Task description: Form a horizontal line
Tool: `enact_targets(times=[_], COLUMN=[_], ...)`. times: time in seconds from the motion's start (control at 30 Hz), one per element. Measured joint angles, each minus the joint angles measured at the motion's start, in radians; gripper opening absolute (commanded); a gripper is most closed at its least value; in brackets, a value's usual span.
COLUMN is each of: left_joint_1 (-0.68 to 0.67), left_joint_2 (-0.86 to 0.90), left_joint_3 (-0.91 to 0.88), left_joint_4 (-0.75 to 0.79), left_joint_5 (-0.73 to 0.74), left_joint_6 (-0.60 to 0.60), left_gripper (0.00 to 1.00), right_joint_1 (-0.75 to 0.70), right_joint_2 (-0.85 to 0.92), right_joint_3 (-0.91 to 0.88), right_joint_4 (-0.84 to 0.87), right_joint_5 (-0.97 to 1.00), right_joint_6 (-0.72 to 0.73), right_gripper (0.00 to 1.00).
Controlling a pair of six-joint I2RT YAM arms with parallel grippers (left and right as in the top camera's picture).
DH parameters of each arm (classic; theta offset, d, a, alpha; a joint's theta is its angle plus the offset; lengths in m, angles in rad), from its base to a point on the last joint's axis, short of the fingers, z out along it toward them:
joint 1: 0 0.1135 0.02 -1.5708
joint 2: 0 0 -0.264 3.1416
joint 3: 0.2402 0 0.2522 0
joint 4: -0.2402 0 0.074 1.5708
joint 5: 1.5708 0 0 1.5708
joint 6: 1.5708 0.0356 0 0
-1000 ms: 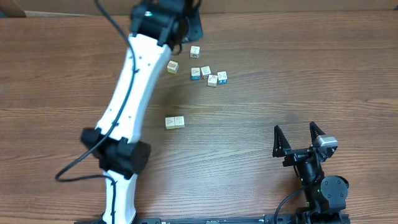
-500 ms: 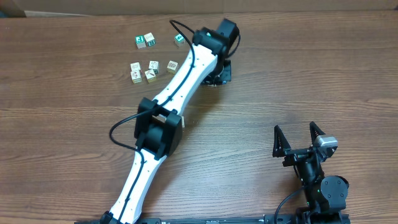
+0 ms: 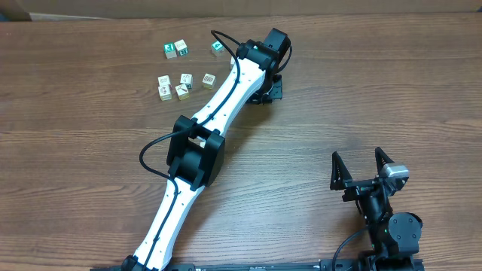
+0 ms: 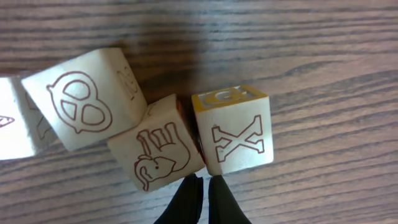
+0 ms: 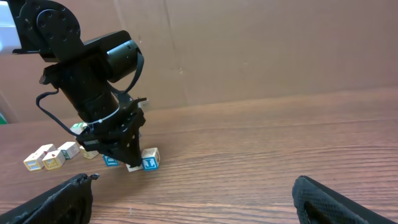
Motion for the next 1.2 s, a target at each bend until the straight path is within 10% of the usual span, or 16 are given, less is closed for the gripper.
enact_targets(times=[1.2], left_joint_1=[0.082], left_joint_2=[0.0], left_joint_3=[0.0], left_joint_4=[-0.087], left_joint_5=[-0.251], left_joint_6=[-0.027], left_gripper=[0.04], right_joint_1=[0.0], right_joint_2=[0.0], right_joint_3=[0.0], right_joint_4=[0.0], right_joint_5=[0.0], right_joint_6=[0.0], right_gripper=[1.0])
